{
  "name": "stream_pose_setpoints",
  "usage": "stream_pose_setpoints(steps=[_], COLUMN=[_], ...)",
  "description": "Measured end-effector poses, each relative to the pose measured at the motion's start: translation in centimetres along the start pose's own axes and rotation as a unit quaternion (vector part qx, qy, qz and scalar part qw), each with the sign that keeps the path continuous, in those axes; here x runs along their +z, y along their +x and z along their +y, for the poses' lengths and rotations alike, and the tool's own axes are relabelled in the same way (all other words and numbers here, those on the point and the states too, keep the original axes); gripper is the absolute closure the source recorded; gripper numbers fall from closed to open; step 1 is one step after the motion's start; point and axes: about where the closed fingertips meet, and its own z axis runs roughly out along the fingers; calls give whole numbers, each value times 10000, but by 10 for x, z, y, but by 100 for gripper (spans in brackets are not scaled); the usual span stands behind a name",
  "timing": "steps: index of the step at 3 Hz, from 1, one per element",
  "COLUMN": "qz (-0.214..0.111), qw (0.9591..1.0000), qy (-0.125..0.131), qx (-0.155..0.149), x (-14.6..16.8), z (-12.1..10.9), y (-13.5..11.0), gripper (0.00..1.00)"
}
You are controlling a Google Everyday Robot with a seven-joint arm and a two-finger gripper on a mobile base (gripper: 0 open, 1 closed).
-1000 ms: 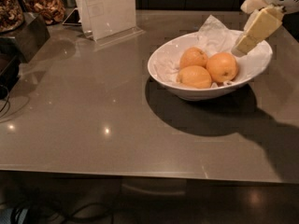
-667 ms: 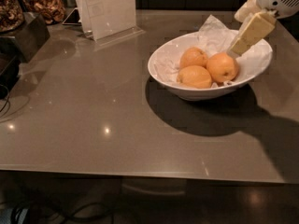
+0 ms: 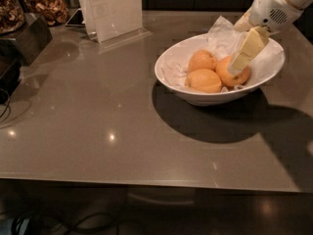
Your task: Pick orange from white bowl
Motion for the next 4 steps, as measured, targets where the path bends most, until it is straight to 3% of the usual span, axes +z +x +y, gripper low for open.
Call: stream_pose_setpoints(steps=[4], qz=[221], qw=[9968], qy=[-705], qx=[312], x=[58], z=[4], y=[32], gripper=[9])
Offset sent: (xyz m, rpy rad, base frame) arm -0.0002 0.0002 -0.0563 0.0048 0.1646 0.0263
